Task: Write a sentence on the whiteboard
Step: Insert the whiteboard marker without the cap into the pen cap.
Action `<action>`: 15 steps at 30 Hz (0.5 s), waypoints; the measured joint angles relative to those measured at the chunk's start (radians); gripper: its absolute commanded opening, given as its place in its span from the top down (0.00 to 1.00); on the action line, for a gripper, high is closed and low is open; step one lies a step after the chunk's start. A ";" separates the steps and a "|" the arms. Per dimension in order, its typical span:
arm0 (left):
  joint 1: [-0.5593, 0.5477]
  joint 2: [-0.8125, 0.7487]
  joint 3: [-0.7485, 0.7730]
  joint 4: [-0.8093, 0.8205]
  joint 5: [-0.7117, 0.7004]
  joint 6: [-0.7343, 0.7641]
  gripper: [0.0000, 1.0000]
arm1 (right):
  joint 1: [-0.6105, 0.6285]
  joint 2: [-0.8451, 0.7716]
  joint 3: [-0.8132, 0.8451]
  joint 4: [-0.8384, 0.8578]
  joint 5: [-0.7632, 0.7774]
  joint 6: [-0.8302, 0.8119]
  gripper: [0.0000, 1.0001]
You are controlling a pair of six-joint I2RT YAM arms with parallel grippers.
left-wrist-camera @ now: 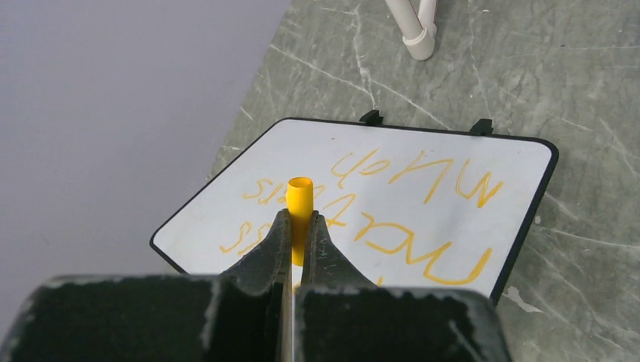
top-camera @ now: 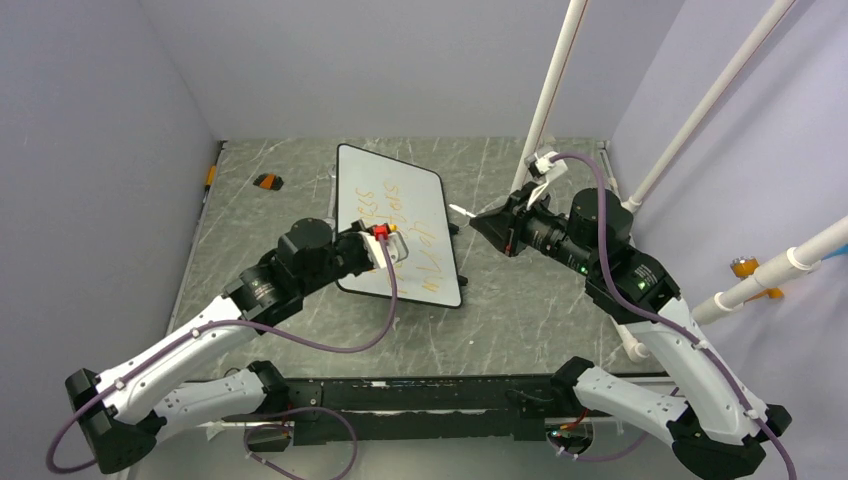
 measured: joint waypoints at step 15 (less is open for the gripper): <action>0.137 -0.074 -0.125 0.104 0.331 -0.026 1.00 | 0.000 0.058 -0.045 0.030 -0.227 -0.040 1.00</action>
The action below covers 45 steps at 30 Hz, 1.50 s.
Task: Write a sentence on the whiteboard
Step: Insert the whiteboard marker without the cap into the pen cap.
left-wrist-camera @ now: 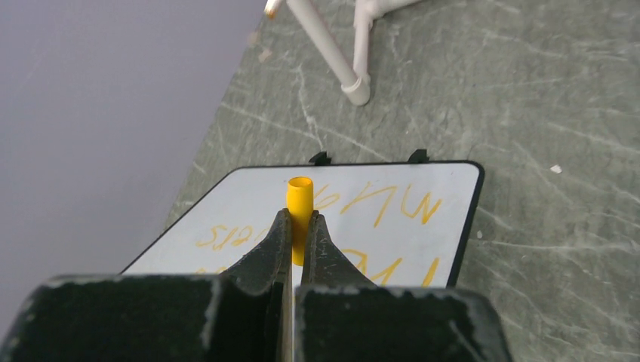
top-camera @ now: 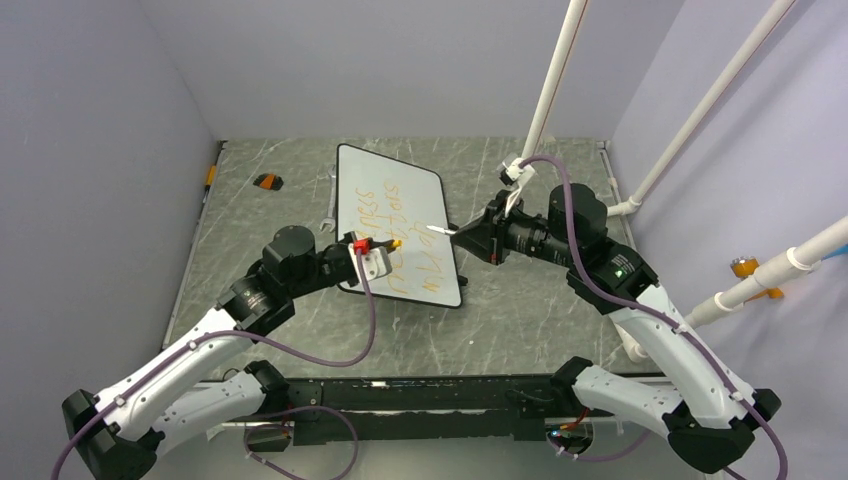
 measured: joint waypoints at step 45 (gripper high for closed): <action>0.000 -0.015 -0.020 0.011 0.143 -0.001 1.00 | 0.017 0.068 -0.058 0.031 -0.164 -0.014 1.00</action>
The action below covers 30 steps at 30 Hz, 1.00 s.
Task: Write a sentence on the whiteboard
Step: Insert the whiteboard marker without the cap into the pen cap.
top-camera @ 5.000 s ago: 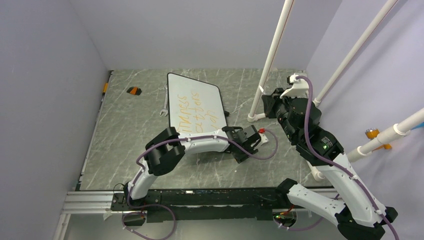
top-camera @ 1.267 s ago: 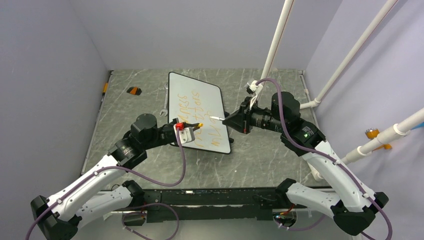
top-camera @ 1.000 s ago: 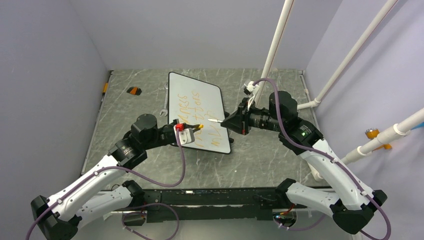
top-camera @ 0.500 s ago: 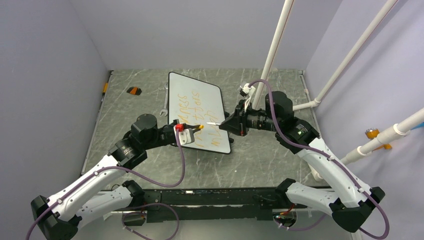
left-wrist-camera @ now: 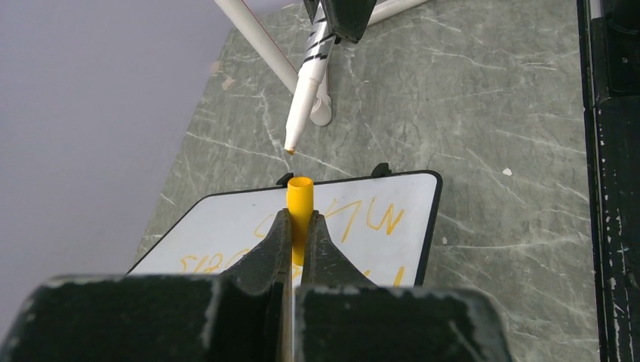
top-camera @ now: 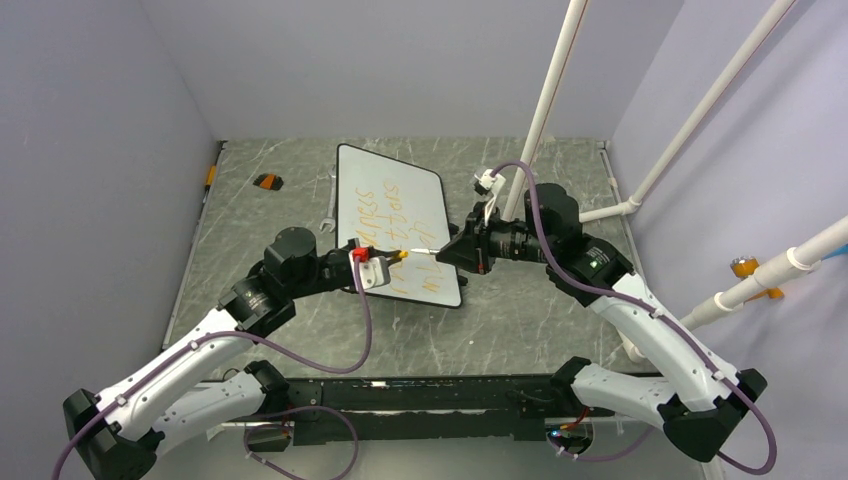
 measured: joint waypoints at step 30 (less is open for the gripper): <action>0.000 0.019 0.000 -0.021 0.003 -0.001 1.00 | 0.063 0.037 -0.027 0.029 0.033 0.003 1.00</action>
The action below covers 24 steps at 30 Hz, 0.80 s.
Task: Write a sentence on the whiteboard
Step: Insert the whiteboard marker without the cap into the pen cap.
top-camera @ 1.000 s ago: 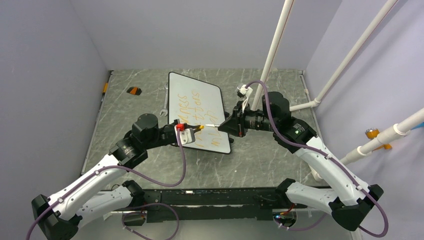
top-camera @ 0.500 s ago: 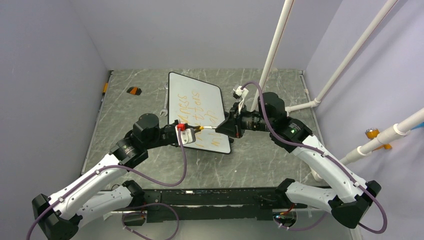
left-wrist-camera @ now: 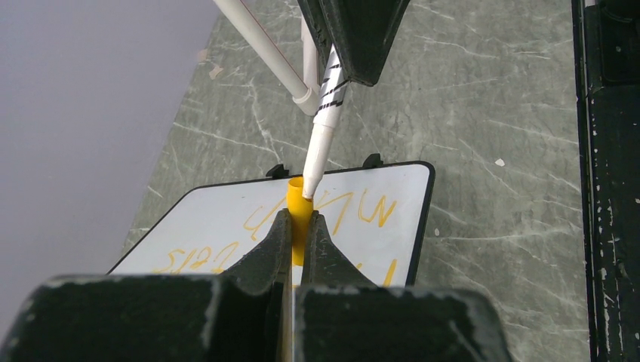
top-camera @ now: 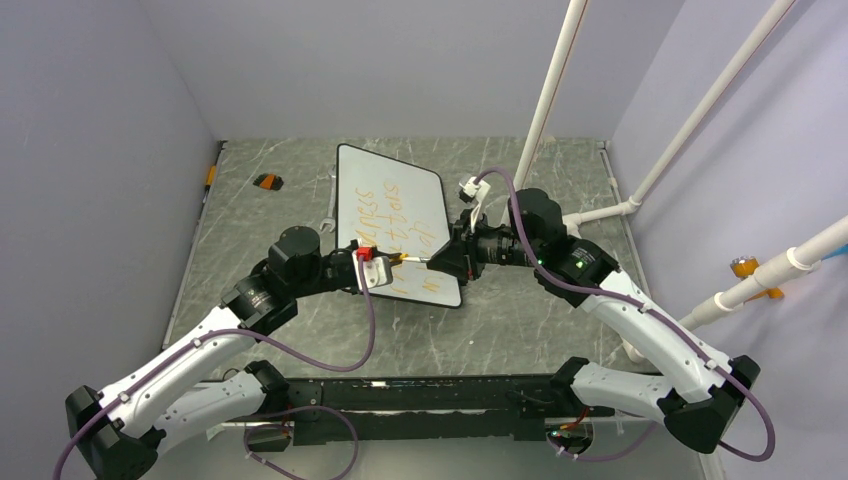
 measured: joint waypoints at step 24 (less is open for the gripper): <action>0.000 0.000 0.000 0.000 -0.002 -0.003 1.00 | 0.005 -0.032 0.000 0.000 0.055 0.000 1.00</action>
